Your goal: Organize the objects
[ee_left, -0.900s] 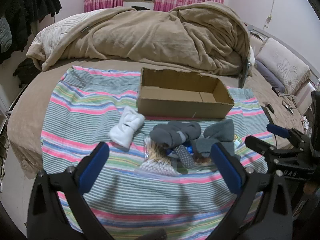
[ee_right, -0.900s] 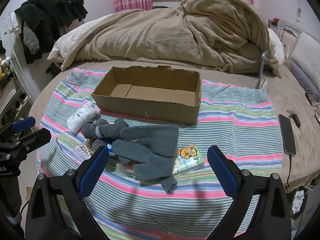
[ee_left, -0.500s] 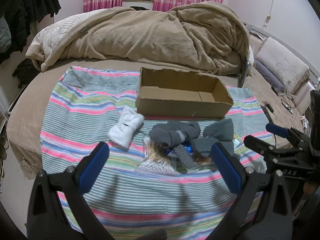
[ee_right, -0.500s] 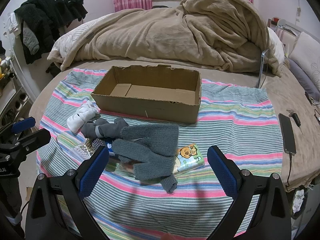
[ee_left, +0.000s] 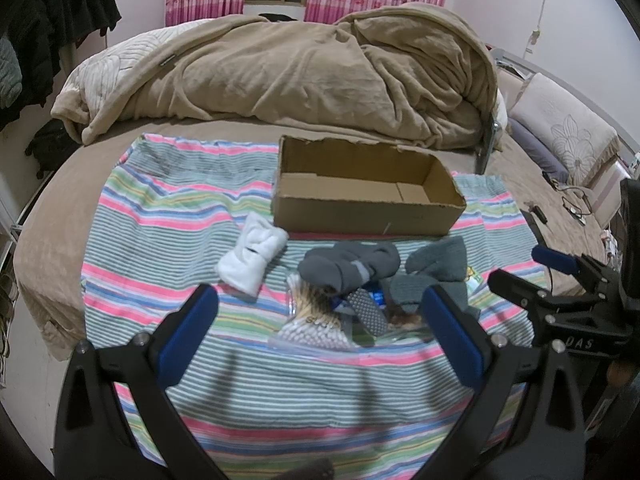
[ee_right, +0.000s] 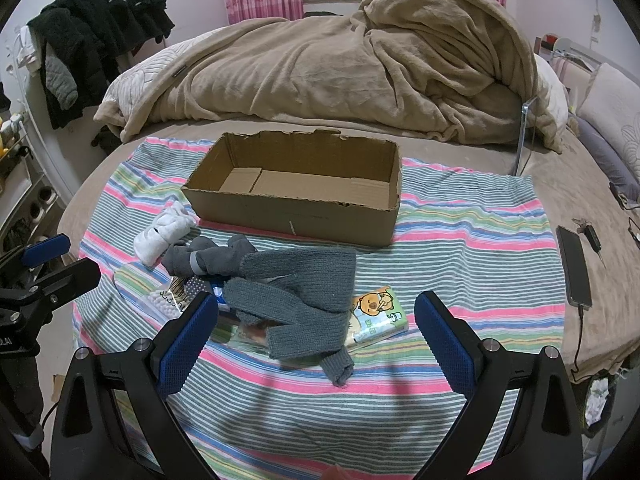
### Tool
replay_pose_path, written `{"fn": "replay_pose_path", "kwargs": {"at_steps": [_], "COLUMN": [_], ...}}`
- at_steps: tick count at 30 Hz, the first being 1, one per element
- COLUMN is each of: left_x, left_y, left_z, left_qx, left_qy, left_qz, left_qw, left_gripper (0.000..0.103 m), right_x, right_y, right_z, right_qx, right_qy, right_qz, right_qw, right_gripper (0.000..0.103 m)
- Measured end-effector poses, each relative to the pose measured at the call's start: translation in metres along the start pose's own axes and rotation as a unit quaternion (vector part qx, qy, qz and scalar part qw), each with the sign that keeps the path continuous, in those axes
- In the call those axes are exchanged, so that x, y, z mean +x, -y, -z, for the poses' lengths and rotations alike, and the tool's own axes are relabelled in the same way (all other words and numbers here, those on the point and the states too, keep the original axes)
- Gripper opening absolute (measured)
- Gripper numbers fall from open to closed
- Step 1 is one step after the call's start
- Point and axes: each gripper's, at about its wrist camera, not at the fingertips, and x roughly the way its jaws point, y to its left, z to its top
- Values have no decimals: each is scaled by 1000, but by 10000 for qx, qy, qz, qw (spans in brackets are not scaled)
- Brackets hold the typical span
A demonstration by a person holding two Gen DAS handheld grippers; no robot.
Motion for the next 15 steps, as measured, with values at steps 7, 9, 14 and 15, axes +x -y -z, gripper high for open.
{"fn": "replay_pose_path", "kwargs": {"at_steps": [7, 9, 14, 15], "left_x": [0, 0, -1, -1], "left_y": [-1, -1, 1, 1], "left_z": [0, 0, 0, 0], "left_qx": [3, 3, -4, -3], "left_qy": [-1, 1, 16, 25], "left_qz": [-2, -1, 0, 1], "left_qw": [10000, 10000, 10000, 10000], "left_gripper": [102, 102, 102, 102], "right_x": [0, -1, 0, 0], "right_y": [0, 1, 0, 1], "right_z": [0, 0, -1, 0], "right_qx": [-3, -2, -3, -2], "right_qy": [-2, 1, -5, -4], "right_qz": [3, 2, 4, 6], "right_qw": [10000, 10000, 10000, 10000], "right_gripper": [100, 100, 100, 100]}}
